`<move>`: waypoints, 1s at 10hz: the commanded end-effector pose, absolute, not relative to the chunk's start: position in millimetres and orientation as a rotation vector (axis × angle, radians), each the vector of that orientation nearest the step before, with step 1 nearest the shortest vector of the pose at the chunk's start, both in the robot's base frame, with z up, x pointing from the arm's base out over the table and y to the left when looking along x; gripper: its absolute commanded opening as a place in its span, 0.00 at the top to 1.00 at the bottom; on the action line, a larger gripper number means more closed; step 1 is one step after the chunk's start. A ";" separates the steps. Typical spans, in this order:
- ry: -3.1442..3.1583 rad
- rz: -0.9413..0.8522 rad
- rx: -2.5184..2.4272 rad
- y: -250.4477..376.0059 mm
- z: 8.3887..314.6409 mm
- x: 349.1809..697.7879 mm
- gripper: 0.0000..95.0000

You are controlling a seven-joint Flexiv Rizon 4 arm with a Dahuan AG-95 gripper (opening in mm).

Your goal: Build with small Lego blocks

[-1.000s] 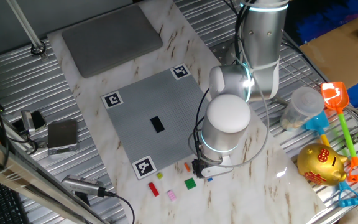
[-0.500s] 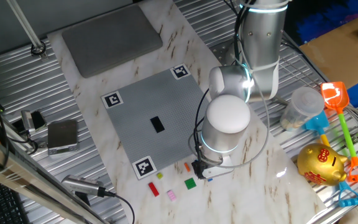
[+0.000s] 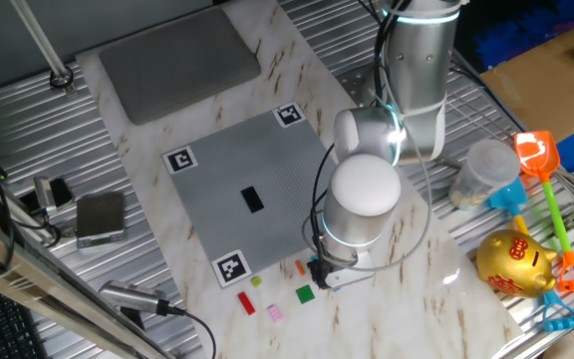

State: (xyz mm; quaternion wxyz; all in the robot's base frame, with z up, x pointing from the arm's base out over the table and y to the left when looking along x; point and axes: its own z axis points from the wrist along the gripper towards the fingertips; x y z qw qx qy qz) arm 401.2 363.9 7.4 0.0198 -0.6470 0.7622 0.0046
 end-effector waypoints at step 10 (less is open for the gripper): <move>2.585 -0.005 -1.719 359.4 16.9 399.3 1.00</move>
